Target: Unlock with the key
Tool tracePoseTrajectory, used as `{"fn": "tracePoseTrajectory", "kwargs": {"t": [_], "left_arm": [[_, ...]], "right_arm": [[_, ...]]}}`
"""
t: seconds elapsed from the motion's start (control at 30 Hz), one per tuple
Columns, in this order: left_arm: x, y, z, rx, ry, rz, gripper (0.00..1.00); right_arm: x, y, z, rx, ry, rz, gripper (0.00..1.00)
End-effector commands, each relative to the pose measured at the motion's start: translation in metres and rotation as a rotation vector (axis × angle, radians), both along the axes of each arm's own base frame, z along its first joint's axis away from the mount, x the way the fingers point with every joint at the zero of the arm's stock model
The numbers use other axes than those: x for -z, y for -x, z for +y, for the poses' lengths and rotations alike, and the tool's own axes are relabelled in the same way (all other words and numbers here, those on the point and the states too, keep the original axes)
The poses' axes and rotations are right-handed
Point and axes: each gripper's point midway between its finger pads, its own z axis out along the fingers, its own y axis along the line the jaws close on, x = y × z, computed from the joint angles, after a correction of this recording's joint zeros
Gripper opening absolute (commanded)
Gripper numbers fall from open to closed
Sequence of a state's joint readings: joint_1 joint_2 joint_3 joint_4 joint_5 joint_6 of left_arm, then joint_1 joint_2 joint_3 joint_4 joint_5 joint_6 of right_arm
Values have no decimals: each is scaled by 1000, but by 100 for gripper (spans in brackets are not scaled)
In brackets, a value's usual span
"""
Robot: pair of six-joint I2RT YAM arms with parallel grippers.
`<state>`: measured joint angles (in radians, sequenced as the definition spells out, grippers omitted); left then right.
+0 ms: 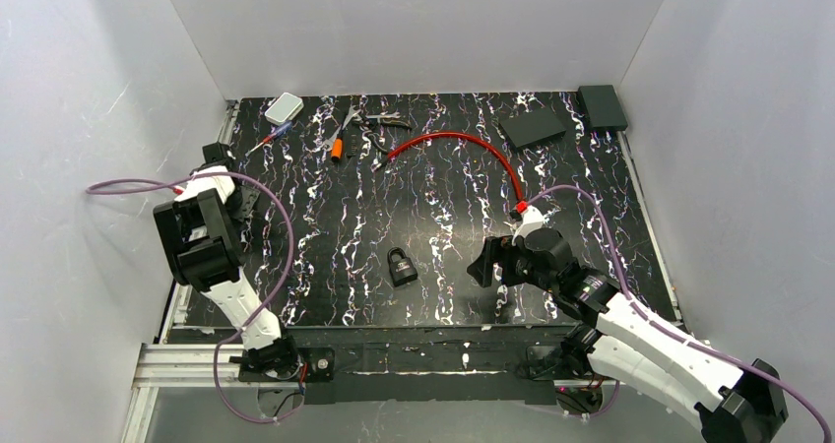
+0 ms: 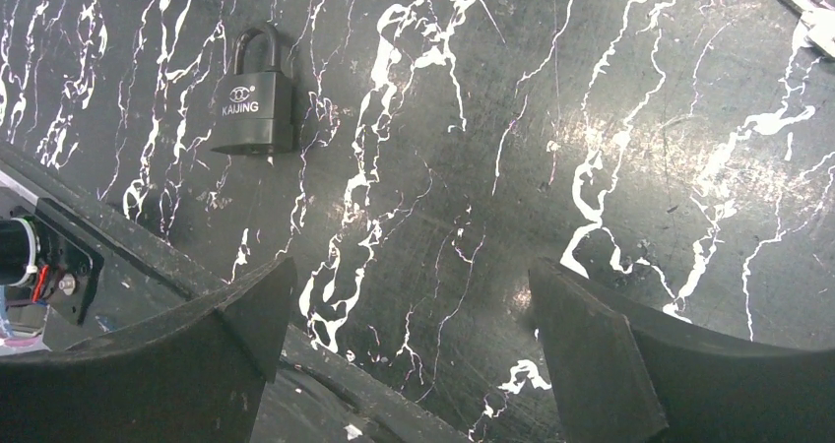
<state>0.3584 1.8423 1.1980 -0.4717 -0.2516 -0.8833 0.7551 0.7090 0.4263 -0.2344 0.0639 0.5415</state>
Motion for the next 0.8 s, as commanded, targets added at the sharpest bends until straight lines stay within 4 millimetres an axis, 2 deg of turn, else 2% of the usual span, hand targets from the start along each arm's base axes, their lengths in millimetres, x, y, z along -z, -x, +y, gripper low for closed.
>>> {"fn": "tracePoseTrajectory", "kwargs": {"t": [0.0, 0.33, 0.5, 0.63, 0.77], "left_arm": [[-13, -12, 19, -64, -50, -22, 53], [-7, -12, 31, -87, -74, 30, 49], [3, -11, 17, -38, -51, 44, 44], [-1, -2, 11, 61, -150, 100, 46], [-13, 1, 16, 138, -255, 151, 46]], "right_arm": [[-7, -6, 6, -11, -25, -44, 96], [-1, -7, 9, -16, -22, -29, 96], [2, -7, 12, -17, -33, -20, 96], [4, -7, 15, -26, -37, -9, 96], [5, -6, 15, -26, -37, -9, 96]]}}
